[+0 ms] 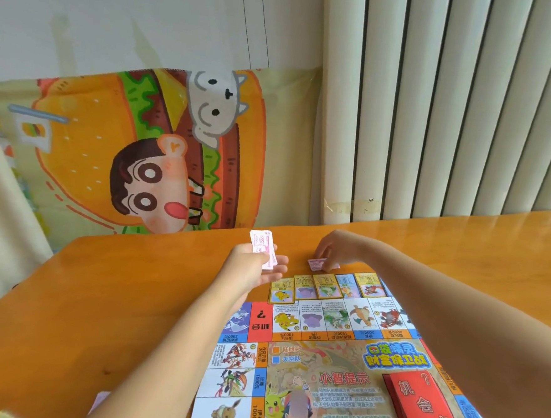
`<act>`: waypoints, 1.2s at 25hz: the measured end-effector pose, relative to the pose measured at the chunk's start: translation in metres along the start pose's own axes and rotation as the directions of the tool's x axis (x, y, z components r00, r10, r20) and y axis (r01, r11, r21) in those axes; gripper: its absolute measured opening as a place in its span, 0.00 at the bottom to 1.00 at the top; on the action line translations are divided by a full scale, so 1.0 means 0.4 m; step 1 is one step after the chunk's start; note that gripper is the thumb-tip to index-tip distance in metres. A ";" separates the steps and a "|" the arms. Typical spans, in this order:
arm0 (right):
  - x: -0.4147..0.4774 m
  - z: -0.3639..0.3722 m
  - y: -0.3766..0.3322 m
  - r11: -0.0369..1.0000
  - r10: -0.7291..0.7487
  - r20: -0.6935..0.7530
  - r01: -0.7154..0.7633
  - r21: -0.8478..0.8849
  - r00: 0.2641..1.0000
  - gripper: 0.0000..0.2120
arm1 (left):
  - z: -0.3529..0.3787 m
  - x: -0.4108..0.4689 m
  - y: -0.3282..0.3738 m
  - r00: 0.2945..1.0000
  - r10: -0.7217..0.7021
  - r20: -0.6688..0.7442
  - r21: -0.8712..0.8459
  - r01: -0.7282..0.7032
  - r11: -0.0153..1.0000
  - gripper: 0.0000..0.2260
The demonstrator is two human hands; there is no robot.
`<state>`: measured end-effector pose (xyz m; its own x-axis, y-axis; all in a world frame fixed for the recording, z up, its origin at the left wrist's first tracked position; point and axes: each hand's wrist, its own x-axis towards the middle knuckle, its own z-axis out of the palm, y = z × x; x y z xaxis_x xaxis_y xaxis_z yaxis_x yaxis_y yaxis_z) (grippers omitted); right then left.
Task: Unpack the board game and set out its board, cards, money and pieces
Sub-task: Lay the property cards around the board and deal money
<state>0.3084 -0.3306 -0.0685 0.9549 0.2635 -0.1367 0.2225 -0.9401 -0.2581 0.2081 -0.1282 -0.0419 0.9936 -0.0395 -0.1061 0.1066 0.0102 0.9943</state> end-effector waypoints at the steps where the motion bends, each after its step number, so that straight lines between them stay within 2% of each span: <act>1: 0.000 0.001 -0.001 1.000 0.006 -0.013 -0.006 -0.003 1.000 0.19 | 0.003 -0.011 0.004 1.000 -0.013 0.015 -0.018 0.013 1.000 0.10; 5: -0.030 -0.031 -0.012 0.983 0.086 -0.161 -0.057 0.175 0.983 0.15 | 0.007 -0.051 0.024 0.997 -0.026 0.075 0.005 0.026 1.000 0.08; 7: -0.073 -0.077 -0.032 0.947 0.125 -0.176 -0.065 0.314 0.976 0.12 | 0.013 -0.075 0.034 0.998 -0.008 0.069 0.042 0.005 0.999 0.06; 11: -0.209 -0.160 -0.084 0.752 0.113 -0.123 -0.004 0.659 0.986 0.10 | 0.043 -0.149 0.061 0.999 0.043 0.024 0.010 -0.043 0.999 0.04; 14: -0.321 -0.159 -0.115 0.644 0.026 -0.172 0.115 0.757 0.985 0.17 | 0.078 -0.220 0.074 0.996 0.078 -0.033 -0.077 -0.080 0.994 0.03; 17: -0.442 -0.135 -0.145 0.489 -0.021 -0.213 0.196 0.850 0.977 0.20 | 0.116 -0.299 0.086 0.991 0.113 -0.067 -0.119 -0.120 0.986 0.03; 19: -0.516 -0.128 -0.152 0.453 -0.070 -0.202 0.212 0.866 0.977 0.17 | 0.143 -0.350 0.090 0.986 0.156 -0.054 -0.041 -0.158 0.987 0.03; 21: -0.588 -0.131 -0.153 0.387 -0.063 -0.178 0.189 0.902 0.982 0.07 | 0.173 -0.394 0.088 0.979 0.200 -0.041 -0.004 -0.200 0.980 0.03; 22: -0.624 -0.130 -0.150 0.356 -0.034 -0.173 0.174 0.918 0.984 0.06 | 0.191 -0.415 0.083 0.978 0.205 -0.044 -0.012 -0.206 0.979 0.02; 24: -0.689 -0.119 -0.132 0.327 0.050 -0.183 0.157 0.932 0.982 0.10 | 0.237 -0.464 0.070 0.981 0.192 -0.022 -0.042 -0.193 0.980 0.03; 27: -0.772 -0.114 -0.074 0.297 0.197 -0.222 0.158 0.942 0.955 0.07 | 0.321 -0.524 0.054 0.992 0.118 0.048 -0.062 -0.115 0.991 0.04; 30: -0.843 -0.135 0.042 0.352 0.386 -0.231 0.089 0.932 0.893 0.06 | 0.389 -0.559 0.053 0.992 -0.012 0.128 -0.093 0.024 0.995 0.12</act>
<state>0.0008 -0.4470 0.0248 0.9840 -0.1780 -0.0005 -0.0197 -0.1056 -0.9942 -0.0178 -0.2745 0.0051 0.9791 -0.1670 -0.1157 0.1339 0.1022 0.9857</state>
